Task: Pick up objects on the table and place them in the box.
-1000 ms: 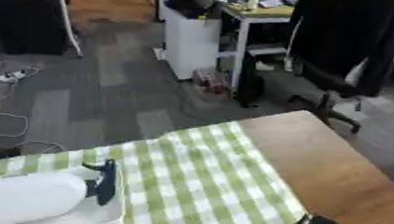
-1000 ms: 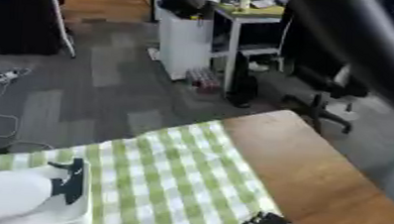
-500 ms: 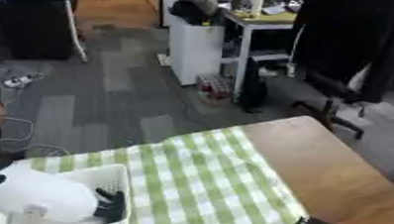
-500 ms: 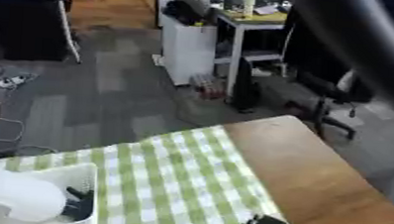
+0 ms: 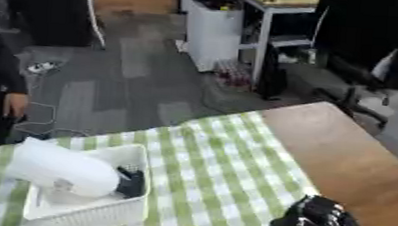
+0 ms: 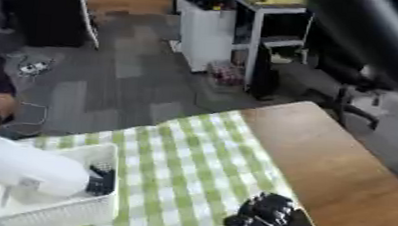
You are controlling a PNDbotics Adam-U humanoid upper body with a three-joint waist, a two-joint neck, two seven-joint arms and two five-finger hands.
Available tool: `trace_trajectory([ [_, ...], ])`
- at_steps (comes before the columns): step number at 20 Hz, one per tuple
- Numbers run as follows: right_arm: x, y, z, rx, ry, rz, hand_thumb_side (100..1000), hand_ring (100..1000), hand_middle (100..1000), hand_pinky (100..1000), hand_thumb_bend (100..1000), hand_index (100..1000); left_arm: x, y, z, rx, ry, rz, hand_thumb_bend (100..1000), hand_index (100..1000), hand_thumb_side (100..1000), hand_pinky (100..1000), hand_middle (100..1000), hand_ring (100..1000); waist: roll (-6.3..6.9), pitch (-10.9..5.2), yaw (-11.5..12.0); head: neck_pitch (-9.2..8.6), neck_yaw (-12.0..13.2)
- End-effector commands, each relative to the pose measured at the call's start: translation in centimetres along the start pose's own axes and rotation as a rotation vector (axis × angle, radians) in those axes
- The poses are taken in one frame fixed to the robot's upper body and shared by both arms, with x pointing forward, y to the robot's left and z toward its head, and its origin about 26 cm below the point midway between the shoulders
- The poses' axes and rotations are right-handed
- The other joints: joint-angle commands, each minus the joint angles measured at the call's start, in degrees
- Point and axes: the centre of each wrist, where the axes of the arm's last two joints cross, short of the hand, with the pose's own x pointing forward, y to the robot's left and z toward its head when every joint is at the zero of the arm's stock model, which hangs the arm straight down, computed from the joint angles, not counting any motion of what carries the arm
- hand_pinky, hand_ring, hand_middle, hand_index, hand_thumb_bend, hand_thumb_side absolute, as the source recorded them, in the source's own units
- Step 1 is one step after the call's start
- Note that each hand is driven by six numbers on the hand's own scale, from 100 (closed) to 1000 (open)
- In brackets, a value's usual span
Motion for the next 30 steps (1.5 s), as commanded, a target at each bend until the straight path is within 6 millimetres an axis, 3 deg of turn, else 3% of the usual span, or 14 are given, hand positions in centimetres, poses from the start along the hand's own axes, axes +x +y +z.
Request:
trace_trajectory([
  [1, -0.2, -0.5, 0.0, 0.005, -0.001, -0.003, 1000, 385, 425, 344, 100, 583, -0.5, 4.1, -0.8, 0.237, -0.083, 0.111, 176, 923, 1000, 1000, 947, 1000, -0.34, -0.78, 0.8, 0.67, 0.37],
  [6, 0.0, -0.4, 0.5, 0.012, 0.027, -0.031, 1000, 381, 421, 340, 100, 582, 3.2, 6.4, -0.8, 0.348, 0.003, 0.268, 152, 919, 1000, 1000, 931, 959, -1.42, -1.21, 3.41, 2.53, 0.26],
  [10, 0.0, -0.5, 0.8, 0.009, 0.06, -0.043, 1000, 377, 419, 336, 100, 582, 5.5, 5.6, 0.7, 0.384, 0.116, 0.412, 136, 914, 1000, 880, 914, 893, -2.44, -1.52, 5.92, 5.47, 0.18],
  [11, 0.0, -0.5, 0.8, 0.009, 0.067, -0.045, 1000, 377, 419, 335, 100, 582, 6.1, 5.4, 1.0, 0.4, 0.15, 0.45, 130, 915, 1000, 806, 905, 857, -2.77, -1.61, 6.47, 6.07, 0.06],
  [12, 0.0, -0.5, 0.9, 0.009, 0.074, -0.048, 1000, 377, 419, 335, 100, 581, 6.8, 5.1, 1.3, 0.418, 0.191, 0.491, 131, 915, 1000, 835, 909, 871, -3.1, -1.72, 7.04, 6.75, -0.05],
  [13, 0.1, -0.4, 1.0, 0.011, 0.08, -0.05, 1000, 377, 419, 335, 100, 581, 7.5, 4.8, 1.4, 0.435, 0.234, 0.532, 127, 914, 1000, 726, 892, 809, -3.46, -1.83, 7.58, 7.67, -0.06],
  [18, 0.3, -0.3, 1.4, 0.007, 0.109, -0.055, 1000, 378, 419, 335, 100, 581, 10.8, 3.4, 0.7, 0.515, 0.46, 0.756, 122, 907, 1000, 659, 870, 738, -5.17, -2.46, 10.71, 11.89, 0.06],
  [22, 0.2, -0.3, 1.4, -0.022, 0.14, -0.041, 1000, 382, 422, 342, 100, 581, 11.2, 2.8, -1.4, 0.603, 0.618, 0.932, 106, 873, 1000, 573, 821, 634, -6.28, -3.09, 13.35, 14.4, -1.19],
  [30, -0.3, -0.4, -0.2, -0.124, 0.103, -0.024, 1000, 386, 425, 346, 100, 603, 10.5, 2.8, -3.7, 0.696, 0.533, 1.211, 111, 846, 1000, 504, 783, 580, -6.83, -2.46, 15.73, 14.69, -3.01],
])
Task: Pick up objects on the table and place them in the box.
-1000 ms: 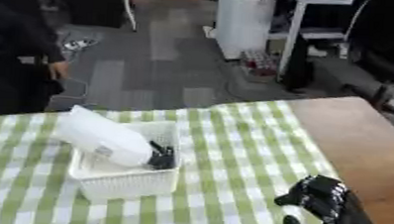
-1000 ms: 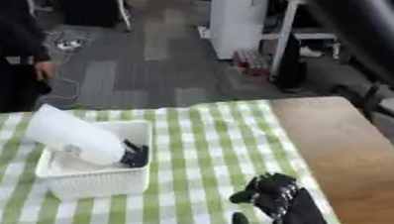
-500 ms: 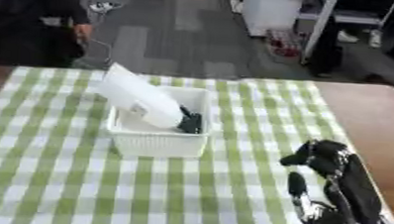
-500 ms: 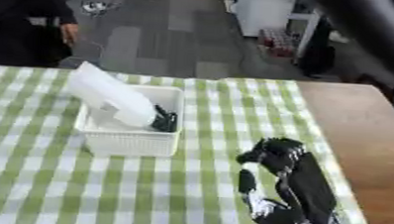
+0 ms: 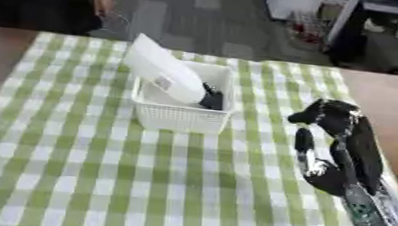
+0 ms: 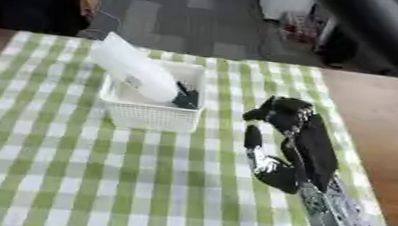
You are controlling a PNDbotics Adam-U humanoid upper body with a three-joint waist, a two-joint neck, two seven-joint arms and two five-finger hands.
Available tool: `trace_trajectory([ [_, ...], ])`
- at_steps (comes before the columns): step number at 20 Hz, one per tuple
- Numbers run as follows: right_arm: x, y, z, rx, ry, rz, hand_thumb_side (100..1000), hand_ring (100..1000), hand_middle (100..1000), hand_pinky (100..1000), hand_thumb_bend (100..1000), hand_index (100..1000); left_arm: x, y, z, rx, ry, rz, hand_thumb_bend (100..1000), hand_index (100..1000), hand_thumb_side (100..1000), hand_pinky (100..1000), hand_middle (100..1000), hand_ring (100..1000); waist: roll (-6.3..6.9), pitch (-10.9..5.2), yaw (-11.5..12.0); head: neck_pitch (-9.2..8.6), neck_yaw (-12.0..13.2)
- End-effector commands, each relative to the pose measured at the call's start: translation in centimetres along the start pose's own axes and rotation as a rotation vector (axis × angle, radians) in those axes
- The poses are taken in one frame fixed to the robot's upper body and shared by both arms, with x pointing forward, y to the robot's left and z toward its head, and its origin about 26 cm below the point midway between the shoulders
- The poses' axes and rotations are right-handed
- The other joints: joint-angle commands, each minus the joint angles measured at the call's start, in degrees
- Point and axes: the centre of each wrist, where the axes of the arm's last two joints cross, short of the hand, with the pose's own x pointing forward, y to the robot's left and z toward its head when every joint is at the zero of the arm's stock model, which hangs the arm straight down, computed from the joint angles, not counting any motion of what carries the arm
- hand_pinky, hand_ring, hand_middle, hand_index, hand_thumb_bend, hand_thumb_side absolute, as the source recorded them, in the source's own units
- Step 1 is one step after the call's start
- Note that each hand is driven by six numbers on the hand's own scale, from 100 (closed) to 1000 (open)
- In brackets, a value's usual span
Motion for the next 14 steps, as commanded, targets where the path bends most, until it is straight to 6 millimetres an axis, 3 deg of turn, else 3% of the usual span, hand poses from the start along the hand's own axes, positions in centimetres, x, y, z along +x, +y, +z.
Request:
trace_trajectory([
  [1, 0.2, -0.2, -0.6, -0.032, -0.035, 0.002, 1000, 385, 420, 346, 100, 616, 0.3, 0.1, -0.7, -0.031, -0.036, 0.075, 107, 841, 1000, 503, 780, 579, 0.32, -0.07, 0.12, -0.01, -1.93],
  [7, -0.3, -0.5, -1.2, -0.099, -0.036, 0.03, 1000, 379, 411, 342, 100, 625, 0.2, 0.1, -0.3, -0.038, -0.025, 0.115, 110, 836, 1000, 482, 773, 570, 0.85, 0.71, -0.77, -0.01, -2.48],
  [11, -0.5, -0.7, -1.3, -0.088, -0.04, 0.024, 1000, 377, 408, 341, 100, 613, 0.3, 0.0, 0.4, -0.052, 0.0, 0.119, 110, 836, 1000, 477, 773, 569, 1.1, 0.35, -1.29, -0.01, -1.56],
  [14, -0.7, -0.8, -1.2, -0.066, -0.027, 0.026, 1000, 375, 405, 338, 100, 595, 0.3, -0.1, 0.6, -0.062, 0.008, 0.125, 111, 837, 1000, 474, 774, 567, 1.11, 0.0, -1.52, -0.01, -2.88],
])
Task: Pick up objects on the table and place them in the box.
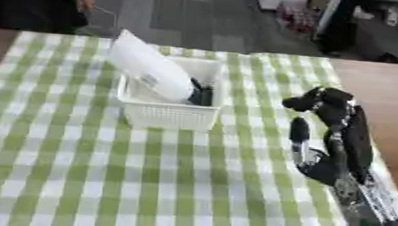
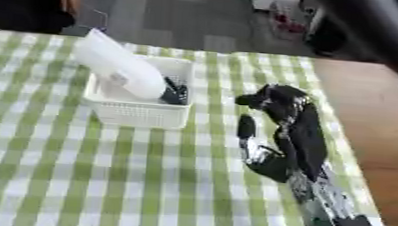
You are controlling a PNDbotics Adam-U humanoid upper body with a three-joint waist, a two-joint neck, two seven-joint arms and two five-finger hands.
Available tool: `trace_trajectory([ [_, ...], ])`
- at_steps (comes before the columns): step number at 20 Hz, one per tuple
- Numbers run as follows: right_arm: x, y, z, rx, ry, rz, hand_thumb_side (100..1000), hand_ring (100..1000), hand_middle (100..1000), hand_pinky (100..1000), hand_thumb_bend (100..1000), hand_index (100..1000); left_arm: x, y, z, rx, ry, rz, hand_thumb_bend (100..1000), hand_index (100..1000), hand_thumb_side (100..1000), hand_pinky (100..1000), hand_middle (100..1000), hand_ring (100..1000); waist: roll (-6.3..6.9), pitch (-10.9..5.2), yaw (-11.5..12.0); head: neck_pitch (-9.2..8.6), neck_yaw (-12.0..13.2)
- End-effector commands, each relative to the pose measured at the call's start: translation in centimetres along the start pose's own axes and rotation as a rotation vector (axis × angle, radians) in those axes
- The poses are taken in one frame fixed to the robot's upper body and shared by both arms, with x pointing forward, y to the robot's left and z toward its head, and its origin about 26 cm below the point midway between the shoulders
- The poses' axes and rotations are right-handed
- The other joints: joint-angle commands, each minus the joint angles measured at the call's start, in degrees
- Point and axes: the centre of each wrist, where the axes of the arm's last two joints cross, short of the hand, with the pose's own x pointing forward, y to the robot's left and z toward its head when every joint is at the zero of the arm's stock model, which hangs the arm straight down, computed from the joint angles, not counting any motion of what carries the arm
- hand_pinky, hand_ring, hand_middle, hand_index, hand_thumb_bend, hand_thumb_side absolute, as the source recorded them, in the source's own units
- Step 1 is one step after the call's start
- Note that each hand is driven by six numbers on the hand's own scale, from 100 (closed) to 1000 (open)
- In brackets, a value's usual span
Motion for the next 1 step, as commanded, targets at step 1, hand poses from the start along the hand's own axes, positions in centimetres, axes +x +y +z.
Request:
trace_trajectory([
  [1, -0.4, -0.66, -0.41, 0.01, -0.01, 0.013, 1000, 375, 405, 338, 100, 597, 0.3, 0.3, -0.35, -0.015, -0.014, -0.001, 111, 837, 1000, 476, 774, 568, 0.39, -0.65, -0.04, -0.25, -1.75],
])
